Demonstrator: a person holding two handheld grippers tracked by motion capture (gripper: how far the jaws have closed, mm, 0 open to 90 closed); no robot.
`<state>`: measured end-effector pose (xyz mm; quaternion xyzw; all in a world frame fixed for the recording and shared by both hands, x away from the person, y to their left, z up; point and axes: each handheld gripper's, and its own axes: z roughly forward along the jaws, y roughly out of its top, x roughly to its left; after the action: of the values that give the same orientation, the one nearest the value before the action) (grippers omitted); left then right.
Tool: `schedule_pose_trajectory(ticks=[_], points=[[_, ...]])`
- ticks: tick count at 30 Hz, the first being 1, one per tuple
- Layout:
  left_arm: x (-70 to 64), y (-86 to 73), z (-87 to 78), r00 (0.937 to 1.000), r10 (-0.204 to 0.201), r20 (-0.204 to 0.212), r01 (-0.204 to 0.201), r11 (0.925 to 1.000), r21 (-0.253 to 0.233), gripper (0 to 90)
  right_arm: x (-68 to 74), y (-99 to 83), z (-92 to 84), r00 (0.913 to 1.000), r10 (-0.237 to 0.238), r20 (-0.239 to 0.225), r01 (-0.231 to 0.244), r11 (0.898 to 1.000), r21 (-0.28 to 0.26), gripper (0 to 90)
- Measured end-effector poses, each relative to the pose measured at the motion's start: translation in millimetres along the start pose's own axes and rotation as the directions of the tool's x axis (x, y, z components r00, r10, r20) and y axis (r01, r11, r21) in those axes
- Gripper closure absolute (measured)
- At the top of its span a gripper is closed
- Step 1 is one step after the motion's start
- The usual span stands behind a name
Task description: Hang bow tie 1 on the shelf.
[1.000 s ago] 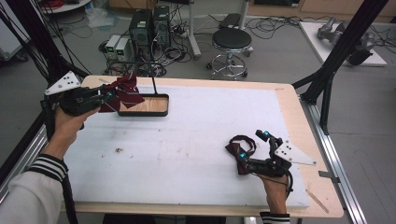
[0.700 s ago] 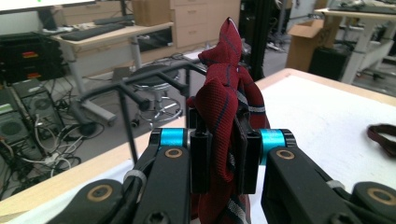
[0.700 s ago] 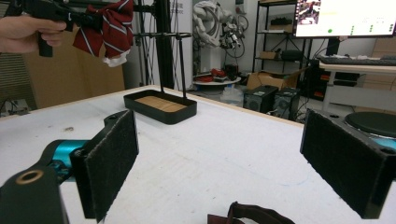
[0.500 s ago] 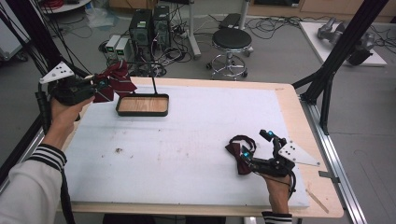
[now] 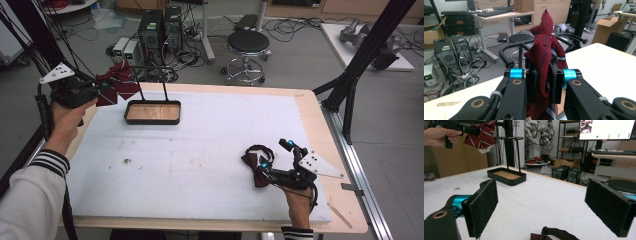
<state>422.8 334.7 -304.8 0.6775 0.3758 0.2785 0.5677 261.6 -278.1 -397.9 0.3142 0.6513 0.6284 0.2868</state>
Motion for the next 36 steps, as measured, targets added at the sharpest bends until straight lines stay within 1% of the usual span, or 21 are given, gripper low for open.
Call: schedule_pose_trajectory(ticks=[1,4,5,6,8,9,10,11,12,13,14,18,20,23,26,27,28,30,33,35,36], points=[[0.0,0.0,0.0,1.0000,0.000,0.000,0.000,1.0000,0.000,79.5,-0.6,0.0,-0.1,1.0000,-0.006,0.001,0.006,1.000,-0.003,10.7],[3.8,2.1,4.4,0.9997,-0.006,-0.022,0.006,0.9999,0.008,79.5,-1.3,0.3,-1.0,0.9999,-0.012,0.008,0.012,1.000,-0.006,10.7],[3.8,2.1,4.4,0.9997,-0.006,-0.022,0.006,0.9999,0.008,79.5,-1.4,0.3,-1.2,0.9999,-0.010,0.007,0.010,1.000,-0.006,10.7],[5.8,3.4,5.2,0.9996,-0.014,-0.025,0.014,0.9999,-0.006,79.5,-1.6,0.2,-1.2,0.9999,-0.014,0.008,0.014,1.000,-0.006,10.7],[7.9,3.3,6.3,0.9991,-0.028,-0.031,0.027,0.9996,-0.009,79.5,-1.0,0.0,-1.0,0.9999,-0.010,0.005,0.010,1.000,0.000,10.7],[7.9,3.3,6.3,0.9991,-0.028,-0.031,0.027,0.9996,-0.009,79.5,-1.0,0.0,-1.0,0.9999,-0.010,0.005,0.010,1.000,0.000,10.7],[9.3,3.6,8.6,0.9988,-0.010,-0.049,0.010,0.9999,0.012,79.5,-1.1,-0.1,-0.5,0.9999,-0.014,0.004,0.014,1.000,0.003,10.7],[9.3,3.6,8.6,0.9988,-0.010,-0.049,0.010,0.9999,0.012,79.5,-1.1,-0.1,-0.5,0.9999,-0.014,0.004,0.014,1.000,0.003,10.7],[10.9,3.8,9.7,0.9981,-0.023,-0.057,0.023,0.9997,0.002,79.5,-0.9,-0.4,0.0,0.9999,-0.015,0.004,0.015,1.000,0.007,10.7],[10.9,3.8,9.7,0.9981,-0.023,-0.057,0.023,0.9997,0.002,79.5,-1.0,-0.4,0.3,0.9998,-0.018,0.004,0.017,1.000,0.007,10.7],[13.9,4.0,9.5,0.9970,-0.031,-0.071,0.031,0.9995,-0.008,79.5,-1.2,-0.5,0.6,0.9997,-0.022,0.006,0.022,1.000,0.009,10.7],[17.6,2.9,8.2,0.9960,-0.039,-0.080,0.038,0.9992,-0.009,79.5,-1.0,-0.7,0.7,0.9998,-0.019,0.005,0.019,1.000,0.014,10.7],[19.0,2.8,6.7,0.9955,-0.033,-0.089,0.033,0.9994,-0.003,79.5,-1.5,-0.7,0.6,0.9997,-0.023,0.009,0.023,1.000,0.014,10.7],[20.2,2.9,5.4,0.9953,-0.035,-0.091,0.034,0.9994,-0.004,79.5,-0.5,-0.6,1.0,0.9998,-0.020,0.007,0.020,1.000,0.016,10.7],[18.9,2.7,3.2,0.9975,-0.029,-0.064,0.028,0.9995,-0.015,79.5,-0.6,-0.8,1.5,0.9997,-0.024,0.007,0.024,1.000,0.017,10.7],[18.9,2.7,3.2,0.9975,-0.029,-0.064,0.028,0.9995,-0.015,79.5,-0.3,-0.9,1.6,0.9998,-0.020,0.007,0.020,1.000,0.020,10.7],[17.5,3.2,2.1,0.9984,-0.017,-0.053,0.016,0.9998,-0.014,79.5,-0.4,-0.9,1.7,0.9997,-0.021,0.008,0.021,1.000,0.021,10.7],[15.8,3.9,1.3,0.9989,-0.015,-0.045,0.015,0.9997,-0.020,79.5,-0.1,-1.0,2.1,0.9997,-0.022,0.009,0.022,1.000,0.021,10.7],[14.3,4.5,0.3,0.9991,-0.009,-0.041,0.008,0.9998,-0.018,79.5,0.5,-0.9,2.1,0.9997,-0.022,0.007,0.022,1.000,0.022,10.7],[13.4,5.2,-0.8,0.9989,0.001,-0.047,-0.001,0.9999,-0.011,79.5,0.6,-0.9,2.0,0.9997,-0.022,0.006,0.022,1.000,0.022,10.7],[13.9,5.7,-2.2,0.9987,-0.001,-0.052,0.000,0.9999,-0.016,79.5,0.6,-0.9,2.4,0.9996,-0.028,0.007,0.028,0.999,0.019,10.7]])
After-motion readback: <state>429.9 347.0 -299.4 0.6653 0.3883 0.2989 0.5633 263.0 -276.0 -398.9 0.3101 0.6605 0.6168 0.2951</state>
